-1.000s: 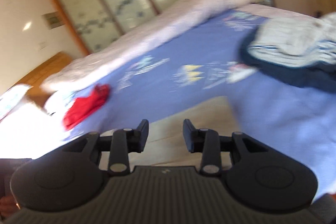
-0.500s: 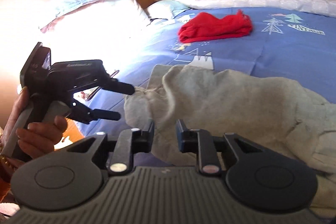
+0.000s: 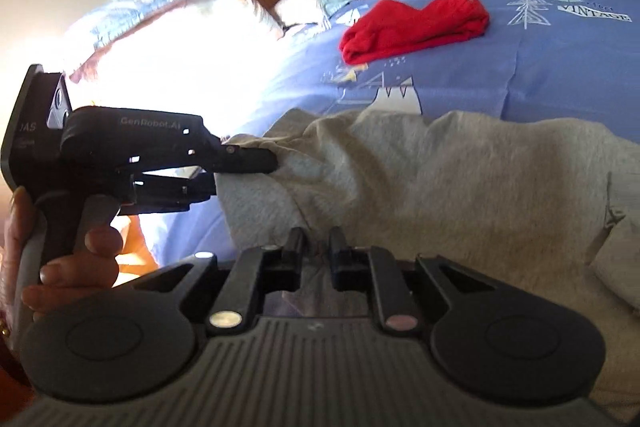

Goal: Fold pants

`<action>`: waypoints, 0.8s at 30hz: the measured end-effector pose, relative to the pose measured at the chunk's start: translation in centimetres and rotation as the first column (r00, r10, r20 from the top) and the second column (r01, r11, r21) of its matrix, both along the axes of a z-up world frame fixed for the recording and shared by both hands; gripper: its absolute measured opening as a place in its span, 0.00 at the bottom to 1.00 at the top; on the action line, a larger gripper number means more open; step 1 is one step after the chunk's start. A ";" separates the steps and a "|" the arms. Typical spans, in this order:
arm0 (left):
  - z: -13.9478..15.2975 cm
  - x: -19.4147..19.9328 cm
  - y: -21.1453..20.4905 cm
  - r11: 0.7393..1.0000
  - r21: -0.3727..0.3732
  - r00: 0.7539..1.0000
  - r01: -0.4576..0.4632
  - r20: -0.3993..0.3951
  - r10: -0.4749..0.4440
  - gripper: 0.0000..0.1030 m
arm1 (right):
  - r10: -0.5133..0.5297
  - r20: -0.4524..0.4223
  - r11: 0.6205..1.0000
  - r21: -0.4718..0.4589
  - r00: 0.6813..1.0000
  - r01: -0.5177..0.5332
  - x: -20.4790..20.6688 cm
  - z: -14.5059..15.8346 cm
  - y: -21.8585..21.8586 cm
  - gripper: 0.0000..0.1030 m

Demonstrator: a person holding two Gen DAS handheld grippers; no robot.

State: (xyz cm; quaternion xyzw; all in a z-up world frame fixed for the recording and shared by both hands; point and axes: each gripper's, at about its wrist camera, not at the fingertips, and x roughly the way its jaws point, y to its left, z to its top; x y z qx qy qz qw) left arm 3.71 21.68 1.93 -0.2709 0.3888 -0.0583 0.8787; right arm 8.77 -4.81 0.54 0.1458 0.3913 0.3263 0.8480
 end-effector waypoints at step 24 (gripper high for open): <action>-0.3 -0.5 -42.4 0.529 0.475 0.621 0.703 -0.047 -0.782 0.44 | -0.579 -0.225 0.752 0.224 0.784 0.620 -8.2 -1.9 -25.0 0.24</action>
